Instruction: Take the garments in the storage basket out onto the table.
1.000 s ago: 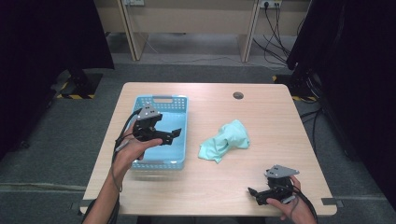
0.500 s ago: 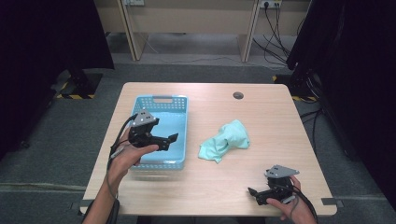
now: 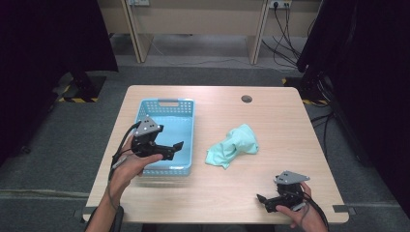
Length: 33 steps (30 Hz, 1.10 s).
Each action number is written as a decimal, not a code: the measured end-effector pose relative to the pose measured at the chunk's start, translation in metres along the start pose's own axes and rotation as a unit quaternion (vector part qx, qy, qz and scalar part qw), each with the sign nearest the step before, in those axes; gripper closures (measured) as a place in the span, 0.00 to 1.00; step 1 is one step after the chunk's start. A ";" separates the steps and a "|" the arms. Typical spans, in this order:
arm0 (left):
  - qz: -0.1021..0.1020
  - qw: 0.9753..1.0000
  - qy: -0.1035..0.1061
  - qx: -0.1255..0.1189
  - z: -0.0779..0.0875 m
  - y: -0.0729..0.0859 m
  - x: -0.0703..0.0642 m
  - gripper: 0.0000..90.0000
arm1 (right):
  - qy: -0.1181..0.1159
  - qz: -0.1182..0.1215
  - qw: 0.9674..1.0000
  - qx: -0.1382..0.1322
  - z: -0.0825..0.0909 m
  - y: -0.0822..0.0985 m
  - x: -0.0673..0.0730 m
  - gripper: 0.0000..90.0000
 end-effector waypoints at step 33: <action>-0.003 1.000 -0.005 0.002 0.021 0.023 0.000 0.08 | 0.001 -0.002 1.000 0.000 0.000 0.000 0.000 0.00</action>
Point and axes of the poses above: each handheld gripper's, and its own axes: z roughly backward along the jaws, y roughly out of its underside, x roughly to its left, the point moved 2 cm from there along -z, roughly forward along the jaws, and after that the axes turned 14 degrees about -y, right-handed, at the moved point
